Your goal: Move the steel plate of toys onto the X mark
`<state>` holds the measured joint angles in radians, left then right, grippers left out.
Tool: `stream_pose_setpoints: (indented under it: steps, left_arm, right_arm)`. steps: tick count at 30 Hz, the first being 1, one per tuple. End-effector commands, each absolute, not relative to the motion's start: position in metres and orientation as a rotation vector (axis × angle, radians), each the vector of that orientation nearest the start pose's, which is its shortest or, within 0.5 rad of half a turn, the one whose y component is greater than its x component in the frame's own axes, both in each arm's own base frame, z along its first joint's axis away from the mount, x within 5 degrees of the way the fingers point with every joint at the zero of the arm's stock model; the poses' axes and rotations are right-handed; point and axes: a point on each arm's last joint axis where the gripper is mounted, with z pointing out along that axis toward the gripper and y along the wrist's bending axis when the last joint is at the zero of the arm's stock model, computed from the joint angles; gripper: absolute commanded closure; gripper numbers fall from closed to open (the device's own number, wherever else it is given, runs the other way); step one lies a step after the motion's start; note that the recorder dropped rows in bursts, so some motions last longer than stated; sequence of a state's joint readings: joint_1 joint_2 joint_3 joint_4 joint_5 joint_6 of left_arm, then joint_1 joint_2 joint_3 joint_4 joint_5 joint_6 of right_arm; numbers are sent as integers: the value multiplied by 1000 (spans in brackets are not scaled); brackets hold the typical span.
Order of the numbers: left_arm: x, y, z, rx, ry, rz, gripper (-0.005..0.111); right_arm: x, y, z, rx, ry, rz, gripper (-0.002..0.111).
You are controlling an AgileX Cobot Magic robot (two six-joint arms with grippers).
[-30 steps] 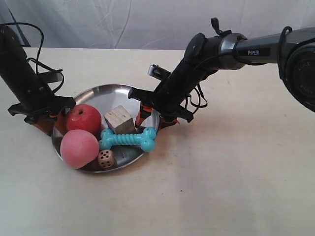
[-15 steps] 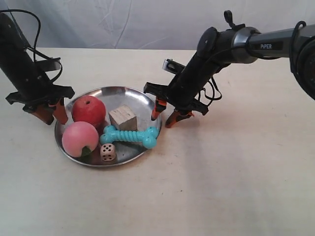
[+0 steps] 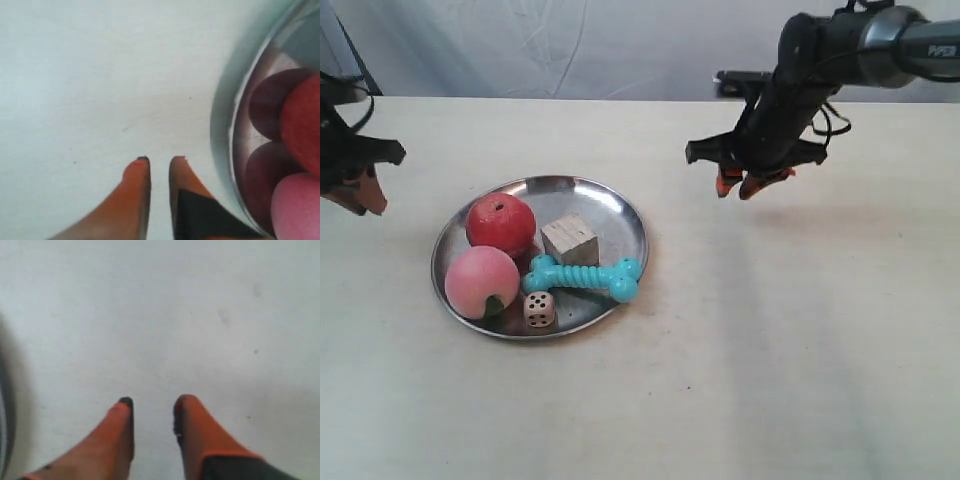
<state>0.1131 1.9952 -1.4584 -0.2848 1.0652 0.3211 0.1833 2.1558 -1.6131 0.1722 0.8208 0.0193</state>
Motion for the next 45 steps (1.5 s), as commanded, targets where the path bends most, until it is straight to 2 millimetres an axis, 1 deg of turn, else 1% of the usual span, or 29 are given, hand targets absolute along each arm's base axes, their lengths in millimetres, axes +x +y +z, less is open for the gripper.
stream_pose_setpoints:
  steps: [1, 2, 4, 5, 6, 8, 9, 12, 14, 17, 19, 22, 26, 29, 31, 37, 45]
  left_arm:
    - [379, 22, 234, 138, 2820, -437, 107]
    - [375, 19, 241, 149, 2768, -446, 107]
    - [360, 11, 258, 182, 2629, -471, 107]
    - [352, 6, 261, 191, 2581, -483, 107]
    - [341, 1, 268, 209, 2511, -479, 107]
    - [319, -6, 282, 253, 2387, -452, 107]
    - [306, -10, 285, 266, 2337, -435, 107]
    - [271, -16, 291, 247, 2219, -399, 107]
    - [248, -20, 292, 239, 2157, -389, 107]
    - [215, -26, 302, 301, 2026, -366, 107]
    - [195, -28, 307, 340, 1955, -347, 107]
    - [175, -29, 312, 371, 1898, -312, 107]
    - [159, -30, 317, 399, 1850, -274, 107]
    - [154, -29, 321, 414, 1829, -249, 107]
    - [153, -29, 322, 420, 1821, -241, 107]
    - [152, -29, 322, 422, 1819, -239, 107]
    - [152, -28, 323, 409, 1810, -223, 107]
  right_arm:
    - [430, 91, 211, -174, 2760, 243, 108]
    - [427, 92, 221, -178, 2745, 250, 108]
    - [419, 94, 236, -194, 2713, 249, 108]
    - [413, 95, 243, -198, 2689, 251, 108]
    - [408, 95, 248, -199, 2663, 255, 108]
    - [392, 97, 259, -204, 2598, 261, 108]
    - [383, 98, 260, -207, 2578, 262, 108]
    - [346, 100, 272, -236, 2452, 264, 108]
    - [319, 101, 274, -266, 2381, 268, 108]
    - [276, 102, 275, -295, 2250, 289, 108]
    - [249, 98, 272, -303, 2183, 301, 108]
    - [215, 88, 273, -290, 2084, 320, 108]
    - [183, 74, 265, -281, 2034, 322, 108]
    - [168, 69, 261, -286, 2043, 325, 108]
    - [163, 67, 261, -287, 2038, 328, 108]
    - [159, 65, 267, -282, 2001, 334, 108]
    - [159, 65, 267, -277, 2000, 337, 108]
